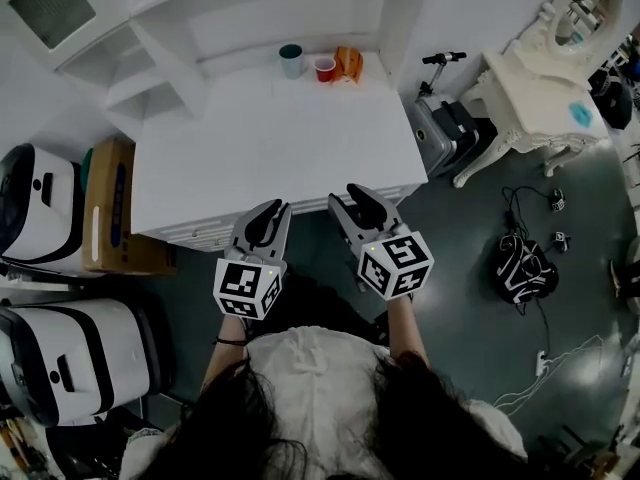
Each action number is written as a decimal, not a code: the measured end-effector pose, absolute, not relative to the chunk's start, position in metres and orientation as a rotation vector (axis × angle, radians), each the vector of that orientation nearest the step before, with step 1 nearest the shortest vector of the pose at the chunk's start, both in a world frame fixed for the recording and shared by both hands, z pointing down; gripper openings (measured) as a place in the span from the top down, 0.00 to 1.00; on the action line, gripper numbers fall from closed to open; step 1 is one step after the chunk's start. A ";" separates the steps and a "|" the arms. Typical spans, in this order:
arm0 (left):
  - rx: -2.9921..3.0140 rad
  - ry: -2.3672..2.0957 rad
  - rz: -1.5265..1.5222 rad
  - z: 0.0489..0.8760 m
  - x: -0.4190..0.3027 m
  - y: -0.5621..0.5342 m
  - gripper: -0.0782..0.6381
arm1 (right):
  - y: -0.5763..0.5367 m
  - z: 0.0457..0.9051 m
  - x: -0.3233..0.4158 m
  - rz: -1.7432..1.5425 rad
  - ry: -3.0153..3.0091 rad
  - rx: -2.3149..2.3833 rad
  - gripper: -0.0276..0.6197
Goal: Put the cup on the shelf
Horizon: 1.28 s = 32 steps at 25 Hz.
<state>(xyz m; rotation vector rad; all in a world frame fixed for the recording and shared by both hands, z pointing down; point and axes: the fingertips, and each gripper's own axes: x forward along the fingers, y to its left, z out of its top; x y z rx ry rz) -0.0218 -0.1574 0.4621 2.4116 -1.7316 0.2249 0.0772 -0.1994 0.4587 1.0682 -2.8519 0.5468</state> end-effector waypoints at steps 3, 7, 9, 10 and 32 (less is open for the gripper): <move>2.400 -1.742 0.228 0.463 -0.028 -0.147 0.81 | -0.188 0.458 0.071 0.535 -2.857 1.038 0.69; 2.391 -1.747 0.212 0.463 -0.037 -0.131 0.81 | -0.170 0.457 0.058 0.539 -2.860 1.012 0.69; 2.393 -1.746 0.208 0.463 -0.043 -0.122 0.81 | -0.160 0.457 0.049 0.533 -2.858 1.003 0.69; 2.396 -1.745 0.209 0.463 -0.047 -0.117 0.81 | -0.154 0.456 0.044 0.527 -2.857 1.000 0.69; 2.402 -1.749 0.184 0.476 -0.186 0.074 0.81 | 0.044 0.479 -0.102 0.614 -2.821 0.966 0.77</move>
